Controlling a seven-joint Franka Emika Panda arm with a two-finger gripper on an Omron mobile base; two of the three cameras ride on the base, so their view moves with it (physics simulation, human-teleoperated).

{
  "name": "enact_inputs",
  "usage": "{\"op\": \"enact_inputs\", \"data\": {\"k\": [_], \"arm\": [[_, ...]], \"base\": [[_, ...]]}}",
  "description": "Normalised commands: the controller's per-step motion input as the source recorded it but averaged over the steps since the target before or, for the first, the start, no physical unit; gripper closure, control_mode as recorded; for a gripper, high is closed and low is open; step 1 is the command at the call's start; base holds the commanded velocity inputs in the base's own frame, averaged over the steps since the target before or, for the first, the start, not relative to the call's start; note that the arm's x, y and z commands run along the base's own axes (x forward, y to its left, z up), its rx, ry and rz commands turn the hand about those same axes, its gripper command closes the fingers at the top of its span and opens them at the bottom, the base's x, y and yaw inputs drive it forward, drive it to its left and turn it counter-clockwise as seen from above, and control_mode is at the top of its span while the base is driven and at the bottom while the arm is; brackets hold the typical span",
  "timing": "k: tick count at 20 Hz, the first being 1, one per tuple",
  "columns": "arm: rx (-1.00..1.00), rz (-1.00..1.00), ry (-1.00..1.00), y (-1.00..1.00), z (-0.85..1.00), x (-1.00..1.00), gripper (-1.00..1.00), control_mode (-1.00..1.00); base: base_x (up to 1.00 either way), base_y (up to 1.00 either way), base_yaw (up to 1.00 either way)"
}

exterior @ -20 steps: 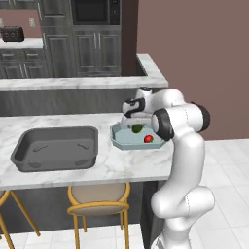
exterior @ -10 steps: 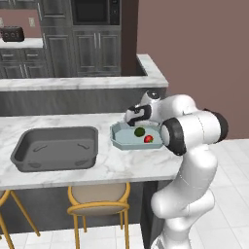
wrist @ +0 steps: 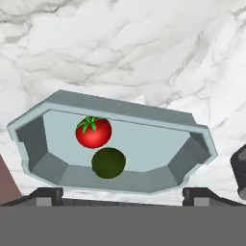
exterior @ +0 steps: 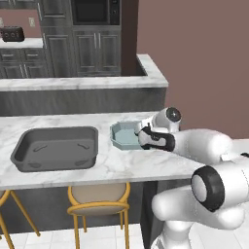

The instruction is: Place the cold items (lime and tomato) from the fridge in one tupperware on the dining counter. Place the warm items (hot dog and kebab skewer) in the stove area in another tupperware.

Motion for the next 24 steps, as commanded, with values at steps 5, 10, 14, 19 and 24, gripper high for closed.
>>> {"op": "enact_inputs", "data": {"k": [5,10,14,19,24], "arm": [[-0.03,0.0,0.23,-0.06,0.92,-1.0,-1.0,-1.0],[-0.01,-0.01,0.43,-0.01,0.38,-1.0,-1.0,-1.0],[0.0,-0.16,0.32,0.0,-0.05,-1.0,-1.0,-1.0],[0.0,-0.18,0.38,-0.03,-0.2,-0.89,-1.0,-1.0],[0.02,-0.09,0.08,-0.11,-0.43,-0.69,-1.0,-1.0]], "base": [[0.0,0.0,0.0],[0.0,0.0,0.0],[0.0,0.0,0.0],[0.0,0.0,0.0],[0.0,0.0,0.0]]}}
